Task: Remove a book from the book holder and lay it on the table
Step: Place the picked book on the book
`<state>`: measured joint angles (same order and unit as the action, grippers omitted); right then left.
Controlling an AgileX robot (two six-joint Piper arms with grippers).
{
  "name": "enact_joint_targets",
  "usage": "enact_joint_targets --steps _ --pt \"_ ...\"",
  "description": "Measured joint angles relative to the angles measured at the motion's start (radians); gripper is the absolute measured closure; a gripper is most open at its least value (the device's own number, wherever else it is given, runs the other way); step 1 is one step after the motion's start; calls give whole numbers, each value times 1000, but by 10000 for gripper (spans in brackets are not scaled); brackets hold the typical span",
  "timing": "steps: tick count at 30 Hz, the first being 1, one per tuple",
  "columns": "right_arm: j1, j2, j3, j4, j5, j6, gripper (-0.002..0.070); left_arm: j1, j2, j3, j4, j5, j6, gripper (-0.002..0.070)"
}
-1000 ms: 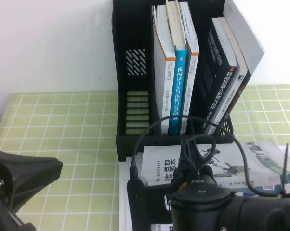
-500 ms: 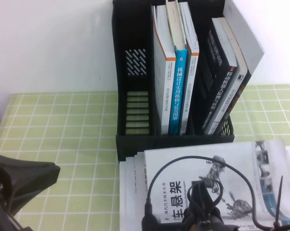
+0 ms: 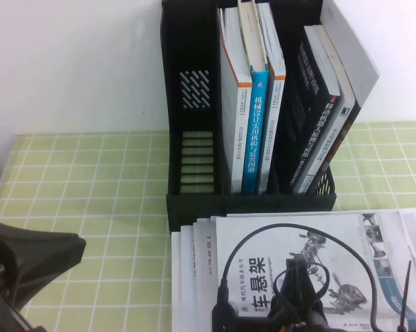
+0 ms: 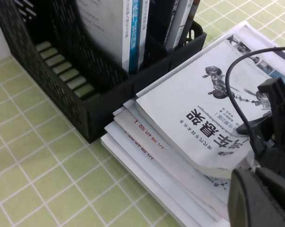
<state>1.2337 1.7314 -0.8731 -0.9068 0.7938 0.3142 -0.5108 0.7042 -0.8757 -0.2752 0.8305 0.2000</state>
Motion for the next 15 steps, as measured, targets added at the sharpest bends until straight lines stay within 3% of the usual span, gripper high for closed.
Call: enact_joint_targets --steps 3,6,8,10,15 --pt "-2 2 -33 52 12 -16 495 0 0 0 0 3 2 678" --pt "-7 2 -105 219 52 -149 334 0 0 0 0 3 5 678" --pt "-7 -4 -178 404 107 -333 216 0 0 0 0 3 5 678" --pt "-7 -6 -248 599 185 -502 150 0 0 0 0 3 5 678" --pt "-4 -41 -474 923 381 -751 112 0 0 0 2 7 5 678"
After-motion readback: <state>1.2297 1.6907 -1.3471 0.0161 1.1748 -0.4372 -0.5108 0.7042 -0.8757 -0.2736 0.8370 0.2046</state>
